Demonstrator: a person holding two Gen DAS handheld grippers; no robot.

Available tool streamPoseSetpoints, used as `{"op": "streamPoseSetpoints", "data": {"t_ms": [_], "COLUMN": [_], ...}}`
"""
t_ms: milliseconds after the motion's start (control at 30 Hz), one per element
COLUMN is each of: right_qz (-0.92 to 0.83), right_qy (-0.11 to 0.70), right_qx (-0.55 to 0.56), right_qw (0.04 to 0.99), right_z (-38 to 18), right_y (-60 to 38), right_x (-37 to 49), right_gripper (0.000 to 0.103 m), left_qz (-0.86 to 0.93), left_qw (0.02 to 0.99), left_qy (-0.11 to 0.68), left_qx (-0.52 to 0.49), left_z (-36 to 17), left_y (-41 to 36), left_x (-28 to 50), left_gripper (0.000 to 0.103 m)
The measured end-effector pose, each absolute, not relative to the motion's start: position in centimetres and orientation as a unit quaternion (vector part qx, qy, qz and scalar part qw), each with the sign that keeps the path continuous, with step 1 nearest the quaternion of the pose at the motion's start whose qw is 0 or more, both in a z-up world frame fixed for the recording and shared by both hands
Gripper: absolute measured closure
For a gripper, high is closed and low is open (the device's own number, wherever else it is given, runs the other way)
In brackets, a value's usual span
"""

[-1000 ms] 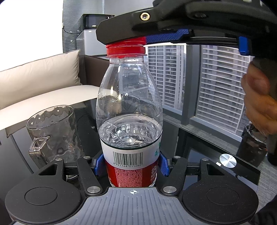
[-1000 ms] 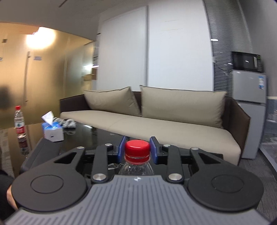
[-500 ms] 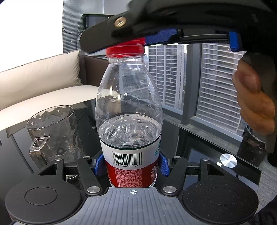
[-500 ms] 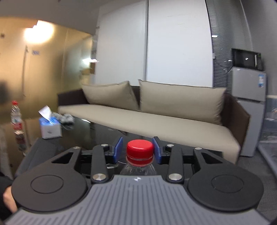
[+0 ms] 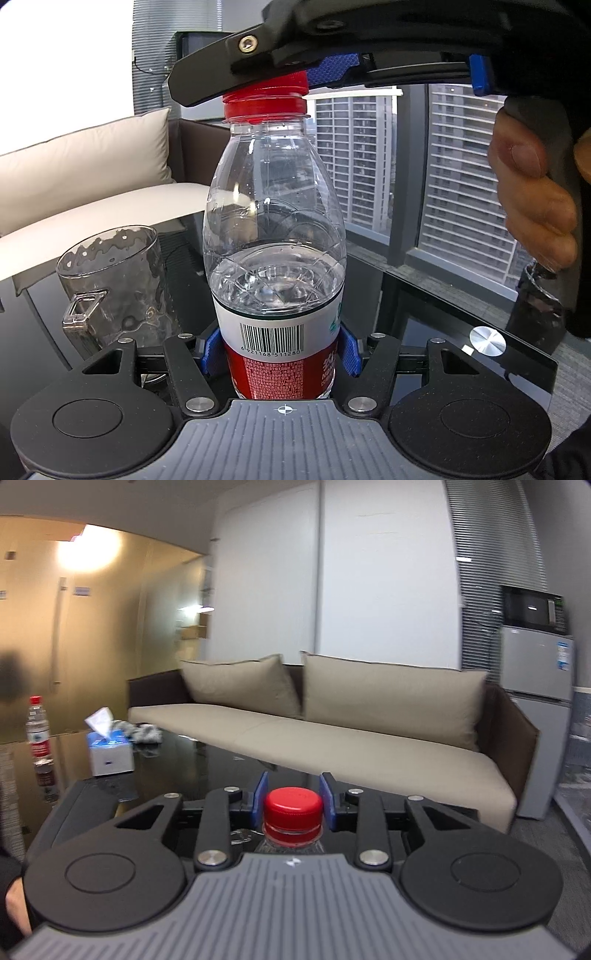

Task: Unscrew bottle cap and pour
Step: 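Keep twisting the red cap with the right tool while the left tool holds the bottle body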

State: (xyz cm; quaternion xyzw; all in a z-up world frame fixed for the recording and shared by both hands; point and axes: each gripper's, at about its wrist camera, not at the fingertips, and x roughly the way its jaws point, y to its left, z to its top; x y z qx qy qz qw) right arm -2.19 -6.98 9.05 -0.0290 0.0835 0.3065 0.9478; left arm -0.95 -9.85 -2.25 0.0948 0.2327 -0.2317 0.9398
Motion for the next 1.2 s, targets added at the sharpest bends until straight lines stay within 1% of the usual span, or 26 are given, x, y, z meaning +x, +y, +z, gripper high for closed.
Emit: {"op": "streamPoseSetpoints", "data": {"t_ms": [200,367,400,433,500,667,900,1033,1100,1200], "right_qz": [0.365,0.380,0.372,0.360,0.326,0.257,0.220,0.200,0.195,0.197], "right_qy": [0.072,0.077,0.079,0.082,0.089,0.101,0.097,0.111,0.110,0.112], "right_qx": [-0.038,-0.002,0.006,0.011,0.012,-0.003,0.002,-0.009,-0.009,-0.007], "right_qw": [0.927,0.922,0.925,0.929,0.941,0.961,0.971,0.973,0.975,0.974], "right_z": [8.9,8.7,8.7,8.7,8.8,9.1,9.2,9.1,9.0,9.1], "right_y": [-8.2,-9.5,-9.4,-9.2,-8.7,-6.7,-5.4,-4.7,-4.7,-4.7], "right_x": [-1.4,-0.9,-1.0,-1.3,-1.9,-3.7,-4.1,-3.9,-4.0,-3.9], "right_gripper": [0.071,0.071,0.070,0.064,0.063,0.063,0.063,0.066,0.070,0.071], "left_qz": [-0.233,-0.233,-0.233,-0.232,-0.231,-0.229,-0.230,-0.230,-0.231,-0.230], "left_qw": [0.940,0.940,0.940,0.940,0.940,0.941,0.940,0.940,0.940,0.940], "left_qy": [0.232,0.231,0.232,0.232,0.233,0.233,0.233,0.233,0.234,0.233], "left_qx": [0.095,0.096,0.095,0.094,0.094,0.093,0.094,0.094,0.093,0.094], "left_z": [-2.2,-2.2,-2.2,-2.2,-2.1,-2.1,-2.1,-2.1,-2.0,-2.1], "left_y": [-9.7,-9.6,-9.6,-9.6,-9.6,-9.6,-9.7,-9.6,-9.5,-9.6], "left_x": [-1.0,-1.1,-1.2,-1.2,-1.3,-1.4,-1.3,-1.1,-1.0,-0.9], "left_gripper": [0.046,0.046,0.046,0.046,0.046,0.046,0.046,0.046,0.046,0.046]}}
